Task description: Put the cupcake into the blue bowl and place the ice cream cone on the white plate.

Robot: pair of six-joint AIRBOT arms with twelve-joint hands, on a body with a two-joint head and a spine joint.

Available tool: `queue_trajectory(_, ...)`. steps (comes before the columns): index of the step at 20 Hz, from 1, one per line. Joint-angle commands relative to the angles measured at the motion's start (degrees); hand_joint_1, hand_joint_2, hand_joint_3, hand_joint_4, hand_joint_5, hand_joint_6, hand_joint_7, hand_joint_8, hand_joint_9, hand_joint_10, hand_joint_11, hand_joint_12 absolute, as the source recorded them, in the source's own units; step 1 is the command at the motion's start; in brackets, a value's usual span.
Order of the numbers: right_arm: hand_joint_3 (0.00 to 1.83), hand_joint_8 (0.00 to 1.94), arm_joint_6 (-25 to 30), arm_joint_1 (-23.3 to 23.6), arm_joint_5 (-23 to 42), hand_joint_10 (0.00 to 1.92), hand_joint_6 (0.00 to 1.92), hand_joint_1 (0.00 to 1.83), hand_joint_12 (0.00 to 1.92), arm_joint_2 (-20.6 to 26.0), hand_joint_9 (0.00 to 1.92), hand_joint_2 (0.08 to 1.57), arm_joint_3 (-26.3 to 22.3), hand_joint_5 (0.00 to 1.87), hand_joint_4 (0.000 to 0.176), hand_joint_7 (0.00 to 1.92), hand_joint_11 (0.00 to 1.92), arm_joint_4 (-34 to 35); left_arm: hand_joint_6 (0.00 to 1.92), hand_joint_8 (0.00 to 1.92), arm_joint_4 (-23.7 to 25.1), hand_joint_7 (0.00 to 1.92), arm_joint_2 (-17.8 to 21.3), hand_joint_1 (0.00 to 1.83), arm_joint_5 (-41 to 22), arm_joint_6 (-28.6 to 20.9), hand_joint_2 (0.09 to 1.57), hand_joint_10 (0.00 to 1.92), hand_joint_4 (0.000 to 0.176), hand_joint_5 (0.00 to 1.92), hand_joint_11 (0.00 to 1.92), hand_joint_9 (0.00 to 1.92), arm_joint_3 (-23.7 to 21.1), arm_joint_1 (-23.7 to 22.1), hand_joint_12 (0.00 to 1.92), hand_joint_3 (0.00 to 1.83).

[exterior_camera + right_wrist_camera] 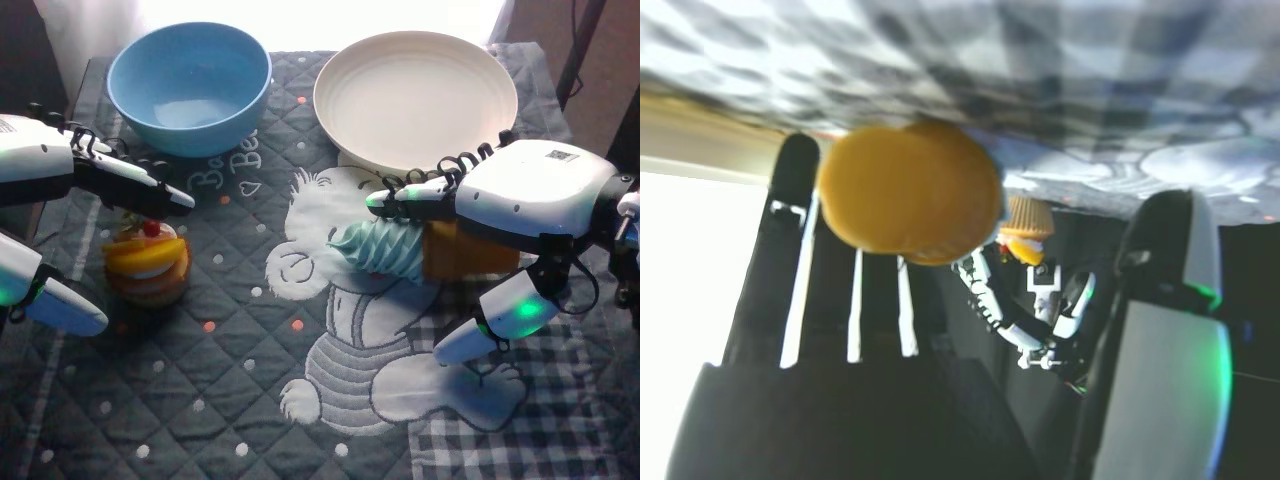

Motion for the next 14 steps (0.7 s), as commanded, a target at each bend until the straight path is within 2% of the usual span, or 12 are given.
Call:
queue_trajectory(1,0.00,0.01,0.06,-0.07,4.35,0.01,0.00,0.75,0.55,-0.43,0.63,0.73,0.22,0.29,0.000,0.52,0.45,0.62,0.01,0.02,-1.72,0.57,0.05,0.69,-2.97,-0.55,0.89,0.02,0.000,0.44,0.28,0.59,0.04,-0.92,0.91,0.00)
queue_trajectory(3,0.00,0.01,0.06,-0.07,4.36,0.01,0.00,0.75,0.55,-0.60,0.63,0.72,0.41,0.29,0.000,0.53,0.43,0.75,0.00,0.01,-1.03,0.61,-0.09,0.73,-2.81,-0.89,0.89,0.02,0.000,0.47,0.31,0.64,0.04,-1.08,0.95,0.00)
queue_trajectory(4,0.00,0.02,0.06,-0.07,4.36,0.02,0.01,0.70,0.56,-0.72,0.67,0.73,0.55,0.32,0.000,0.55,0.47,0.78,0.01,0.02,-0.85,0.64,-0.13,0.74,-2.76,-0.98,0.89,0.03,0.000,0.48,0.34,0.68,0.04,-1.12,0.97,0.00)
queue_trajectory(7,0.00,0.00,0.06,-0.06,4.38,0.00,0.00,0.71,0.82,-0.80,0.66,0.74,0.99,0.32,0.000,0.60,0.25,0.85,0.01,0.01,0.09,0.75,-0.25,0.80,-2.62,-1.49,0.86,0.03,0.000,0.58,0.42,0.79,0.04,-1.25,0.94,0.00)
queue_trajectory(8,0.00,0.00,0.06,-0.06,4.38,0.00,0.00,0.71,0.82,-0.80,0.66,0.74,1.07,0.32,0.000,0.60,0.25,0.85,0.01,0.01,0.27,0.75,-0.29,0.80,-2.59,-1.63,0.86,0.03,0.000,0.58,0.42,0.79,0.04,-1.27,0.94,0.00)
queue_trajectory(11,0.00,0.00,0.06,-0.05,4.39,0.00,0.00,0.77,0.67,-0.80,0.57,0.76,1.56,0.29,0.000,0.49,0.30,0.98,0.01,0.01,1.91,0.76,-0.80,0.84,-2.32,-2.49,0.85,0.01,0.000,0.58,0.37,0.78,0.05,-1.66,0.97,0.00)
queue_trajectory(14,0.00,0.00,0.06,-0.05,4.72,0.00,0.00,0.80,0.52,-0.80,0.59,0.76,2.03,0.33,0.000,0.51,0.43,1.34,0.01,0.00,4.51,0.76,-1.58,0.89,-1.80,-4.16,0.83,0.01,0.000,0.62,0.33,0.79,0.40,-2.50,0.95,0.00)
